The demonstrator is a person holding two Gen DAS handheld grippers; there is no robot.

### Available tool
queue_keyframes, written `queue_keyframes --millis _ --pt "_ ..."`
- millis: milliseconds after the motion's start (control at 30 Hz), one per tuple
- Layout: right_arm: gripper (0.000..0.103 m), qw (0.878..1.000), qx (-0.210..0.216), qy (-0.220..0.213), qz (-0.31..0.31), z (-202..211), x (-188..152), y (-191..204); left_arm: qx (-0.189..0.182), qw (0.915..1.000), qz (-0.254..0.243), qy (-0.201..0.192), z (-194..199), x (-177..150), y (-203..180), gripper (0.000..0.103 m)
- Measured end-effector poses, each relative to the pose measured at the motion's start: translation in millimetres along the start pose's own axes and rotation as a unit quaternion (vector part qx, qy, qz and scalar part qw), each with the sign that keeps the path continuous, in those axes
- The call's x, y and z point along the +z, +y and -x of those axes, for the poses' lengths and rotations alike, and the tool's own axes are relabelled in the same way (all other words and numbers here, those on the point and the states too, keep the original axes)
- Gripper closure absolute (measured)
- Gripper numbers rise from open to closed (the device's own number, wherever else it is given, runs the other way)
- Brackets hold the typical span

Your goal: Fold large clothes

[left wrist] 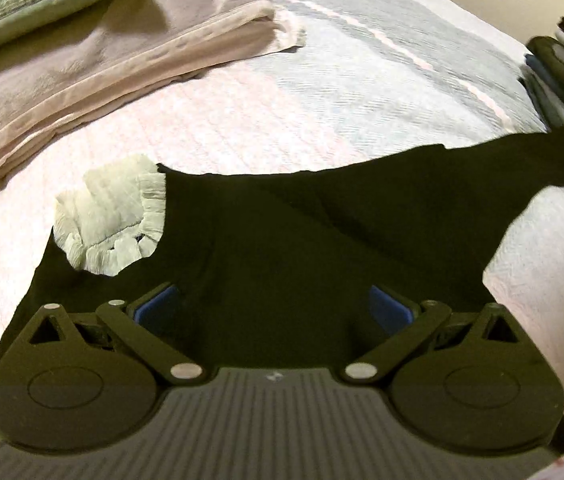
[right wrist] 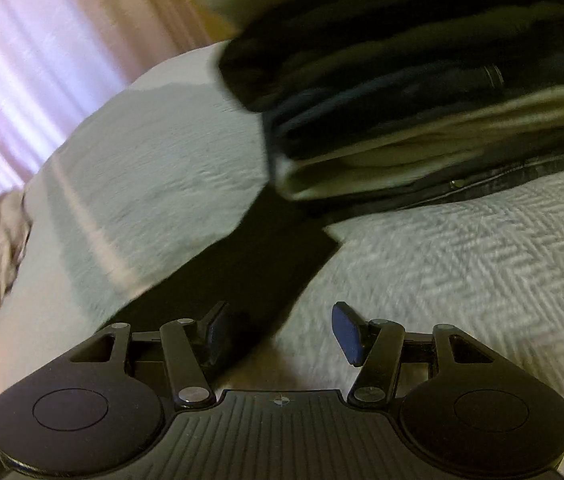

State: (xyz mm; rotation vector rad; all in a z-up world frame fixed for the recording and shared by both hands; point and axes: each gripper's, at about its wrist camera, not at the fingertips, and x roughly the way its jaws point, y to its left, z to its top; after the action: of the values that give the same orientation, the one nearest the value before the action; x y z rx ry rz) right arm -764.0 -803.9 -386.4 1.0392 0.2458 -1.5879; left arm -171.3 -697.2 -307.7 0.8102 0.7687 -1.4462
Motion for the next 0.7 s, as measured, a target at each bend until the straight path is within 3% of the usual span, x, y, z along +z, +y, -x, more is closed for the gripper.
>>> queue_keyframes --millis 133,167,200,233,367,533,600,700 --pt "0.05 0.999 0.024 -0.001 -0.03 -17 10 -11 0.014 0.9998 0.012 0.003 3 -4 7 0.004" --pt "0.058 0.999 0.031 0.0 -0.035 -19 12 -13 0.018 0.9997 0.016 0.005 5 -7 9 0.004" --pt "0.083 0.999 0.034 0.003 -0.042 -20 13 -14 0.021 0.9996 0.019 0.006 8 -9 12 0.004" --pt "0.094 0.998 0.03 0.003 -0.051 -18 13 -15 0.023 0.9994 0.023 0.007 11 -11 13 0.004" --pt "0.099 0.998 0.032 -0.037 -0.037 24 8 7 0.03 0.9987 0.041 0.005 31 -24 25 0.004" --pt "0.099 0.99 0.067 -0.077 0.098 85 -10 102 0.038 0.9967 0.071 -0.004 64 -47 48 0.004" --pt "0.099 0.978 0.108 -0.093 0.151 107 -18 153 0.041 0.9954 0.086 -0.01 80 -60 64 0.004" --pt "0.099 0.948 0.185 -0.125 0.227 153 -50 240 0.05 0.9928 0.107 -0.019 105 -82 91 0.004"
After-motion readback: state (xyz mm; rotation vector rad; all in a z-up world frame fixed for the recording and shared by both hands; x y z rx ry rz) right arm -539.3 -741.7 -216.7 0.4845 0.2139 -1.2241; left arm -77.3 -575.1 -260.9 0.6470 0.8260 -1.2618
